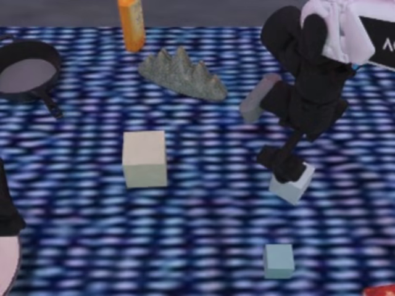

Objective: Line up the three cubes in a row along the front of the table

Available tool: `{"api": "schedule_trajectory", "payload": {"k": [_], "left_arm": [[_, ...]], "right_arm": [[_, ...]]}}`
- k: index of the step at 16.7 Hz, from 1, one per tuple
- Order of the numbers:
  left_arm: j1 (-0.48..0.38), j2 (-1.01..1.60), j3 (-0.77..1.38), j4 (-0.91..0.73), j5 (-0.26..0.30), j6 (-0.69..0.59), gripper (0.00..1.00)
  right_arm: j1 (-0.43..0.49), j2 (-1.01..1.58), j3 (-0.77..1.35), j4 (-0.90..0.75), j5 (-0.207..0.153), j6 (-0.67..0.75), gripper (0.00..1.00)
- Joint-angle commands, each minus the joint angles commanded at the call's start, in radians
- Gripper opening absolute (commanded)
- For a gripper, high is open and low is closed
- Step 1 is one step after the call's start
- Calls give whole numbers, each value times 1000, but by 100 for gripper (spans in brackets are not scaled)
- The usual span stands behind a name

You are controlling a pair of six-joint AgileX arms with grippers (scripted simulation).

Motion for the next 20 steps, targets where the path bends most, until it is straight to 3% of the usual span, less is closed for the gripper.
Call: {"api": "schedule_trajectory", "payload": {"k": [4, 10, 15, 20], "left_arm": [[0, 0, 0, 0, 0, 0, 100], [0, 0, 0, 0, 0, 0, 100], [0, 0, 0, 0, 0, 0, 100], [0, 0, 0, 0, 0, 0, 100]], "right_arm": [[3, 12, -33, 41, 0, 4, 100], [2, 106, -169, 283, 1, 4, 100], [2, 121, -188, 309, 1, 3, 100], [2, 121, -188, 309, 1, 3, 62]]}}
